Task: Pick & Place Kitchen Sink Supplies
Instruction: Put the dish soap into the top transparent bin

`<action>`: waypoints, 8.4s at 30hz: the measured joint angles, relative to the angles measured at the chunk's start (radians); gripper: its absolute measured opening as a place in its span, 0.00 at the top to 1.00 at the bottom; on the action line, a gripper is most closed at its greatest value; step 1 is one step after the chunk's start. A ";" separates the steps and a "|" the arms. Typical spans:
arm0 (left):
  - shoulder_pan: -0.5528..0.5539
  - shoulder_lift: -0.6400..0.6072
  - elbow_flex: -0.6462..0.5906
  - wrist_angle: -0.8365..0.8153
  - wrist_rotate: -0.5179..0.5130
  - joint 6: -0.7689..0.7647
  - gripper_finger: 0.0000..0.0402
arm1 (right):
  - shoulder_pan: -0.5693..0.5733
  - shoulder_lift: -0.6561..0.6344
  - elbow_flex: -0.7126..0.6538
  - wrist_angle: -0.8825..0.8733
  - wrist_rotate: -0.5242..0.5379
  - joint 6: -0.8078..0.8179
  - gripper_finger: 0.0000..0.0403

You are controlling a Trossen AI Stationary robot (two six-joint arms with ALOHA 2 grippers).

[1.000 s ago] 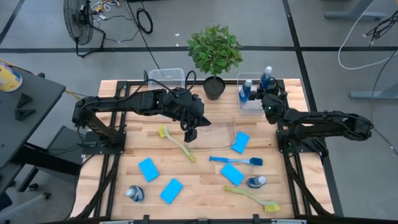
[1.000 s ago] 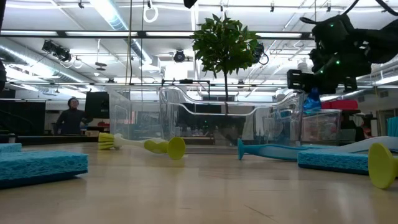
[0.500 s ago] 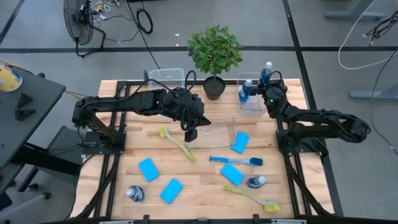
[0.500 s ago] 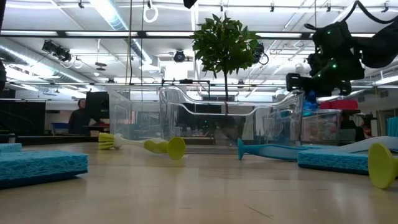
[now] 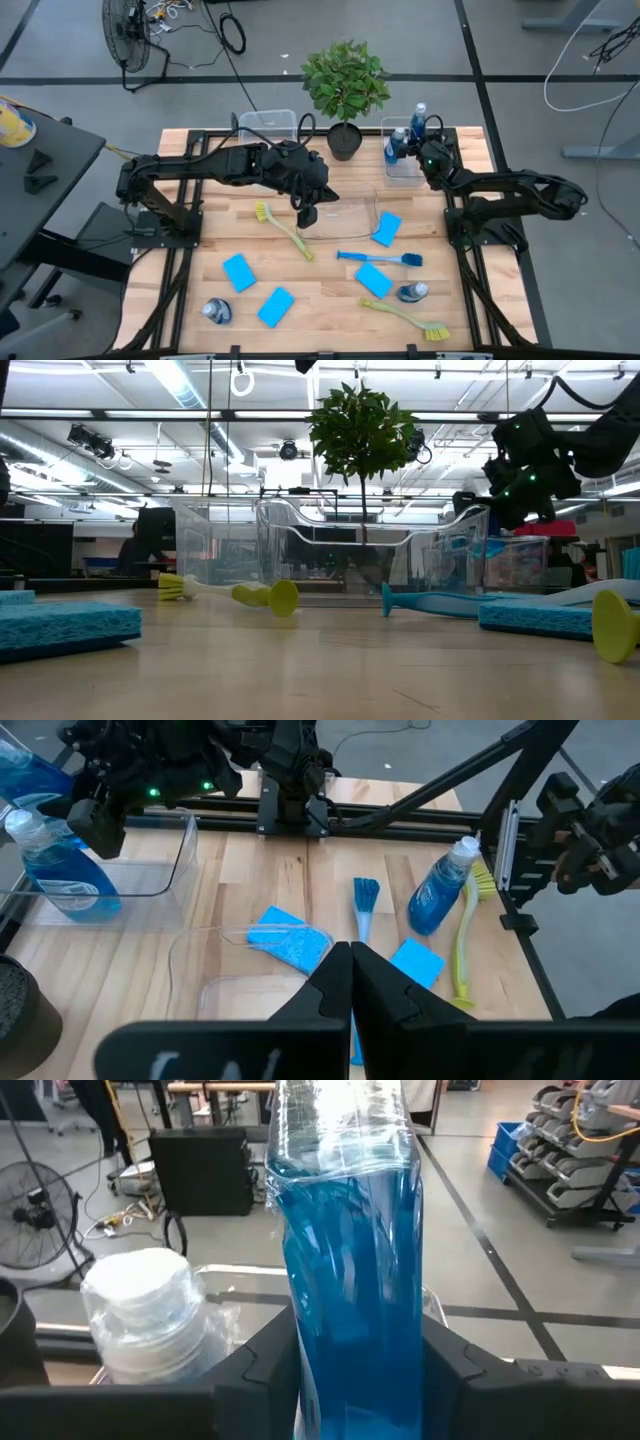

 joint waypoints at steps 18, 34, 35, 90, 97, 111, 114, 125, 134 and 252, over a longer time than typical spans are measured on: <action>0.000 0.000 0.000 0.000 0.000 0.000 0.98 | 0.000 0.032 0.000 0.034 -0.009 0.000 0.49; 0.000 0.000 0.000 0.000 0.001 0.000 0.99 | 0.000 0.032 0.001 0.042 -0.062 0.023 0.32; 0.000 0.000 0.000 0.000 0.001 0.000 0.99 | 0.000 0.032 0.001 0.049 -0.062 0.020 0.32; -0.106 -0.170 0.000 -0.095 0.009 0.012 0.99 | 0.586 -0.360 0.342 -0.303 -0.648 -0.097 0.78; -0.184 -0.195 0.001 -0.131 0.004 0.001 0.99 | 0.673 -0.359 0.347 -0.318 -0.654 -0.031 0.98; -0.299 -0.224 0.000 -0.226 0.005 0.000 0.99 | 0.808 -0.359 0.347 -0.355 -0.595 -0.001 1.00; -0.323 -0.233 0.000 -0.258 0.027 -0.028 0.99 | 0.837 -0.359 0.347 -0.351 -0.564 0.002 1.00; -0.496 -0.258 0.000 -0.456 0.075 -0.150 0.99 | 0.913 -0.336 0.347 -0.352 -0.473 0.060 1.00; -0.543 -0.269 0.000 -0.645 0.070 -0.131 0.99 | 0.925 -0.255 0.347 -0.334 -0.474 0.109 1.00; -0.812 -1.148 -1.244 0.067 0.122 -0.179 1.00 | 0.925 -0.183 0.346 -0.365 -0.417 0.341 1.00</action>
